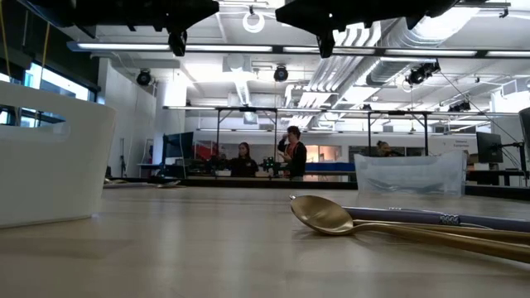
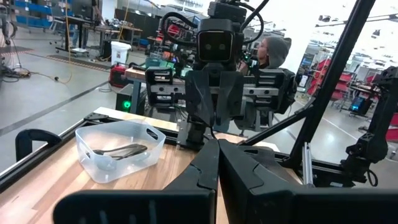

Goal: Sort silverware by color (type)
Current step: Put the violet spoon into the black bin

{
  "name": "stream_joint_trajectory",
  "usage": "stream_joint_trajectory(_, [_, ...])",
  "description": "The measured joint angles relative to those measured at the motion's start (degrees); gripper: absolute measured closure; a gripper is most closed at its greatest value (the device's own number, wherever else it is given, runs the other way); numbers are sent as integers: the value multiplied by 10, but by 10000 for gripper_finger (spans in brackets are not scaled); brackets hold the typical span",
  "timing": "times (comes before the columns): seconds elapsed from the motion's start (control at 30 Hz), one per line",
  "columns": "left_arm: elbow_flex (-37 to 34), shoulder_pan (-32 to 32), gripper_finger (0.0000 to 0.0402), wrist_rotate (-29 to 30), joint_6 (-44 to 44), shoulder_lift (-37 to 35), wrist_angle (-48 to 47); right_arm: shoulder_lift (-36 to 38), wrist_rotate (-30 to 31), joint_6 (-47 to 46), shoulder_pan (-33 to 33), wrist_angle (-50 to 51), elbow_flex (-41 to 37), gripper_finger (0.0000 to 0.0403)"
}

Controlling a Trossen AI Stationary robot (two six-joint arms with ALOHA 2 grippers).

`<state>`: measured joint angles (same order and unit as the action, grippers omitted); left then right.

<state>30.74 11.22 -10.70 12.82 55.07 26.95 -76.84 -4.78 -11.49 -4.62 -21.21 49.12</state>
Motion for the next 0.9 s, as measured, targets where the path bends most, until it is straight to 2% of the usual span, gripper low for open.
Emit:
stream_joint_trajectory(0.1, [0,0,401,0,0,0,0,0,0,0,0,0,0,387])
stream_joint_trajectory(0.23, [0,0,401,0,0,0,0,0,0,0,0,0,0,400])
stream_joint_trajectory(0.6, [0,0,401,0,0,0,0,0,1,1,-4,0,0,402])
stream_joint_trajectory(0.9, [0,0,402,23,0,0,0,0,-4,2,-11,0,0,403])
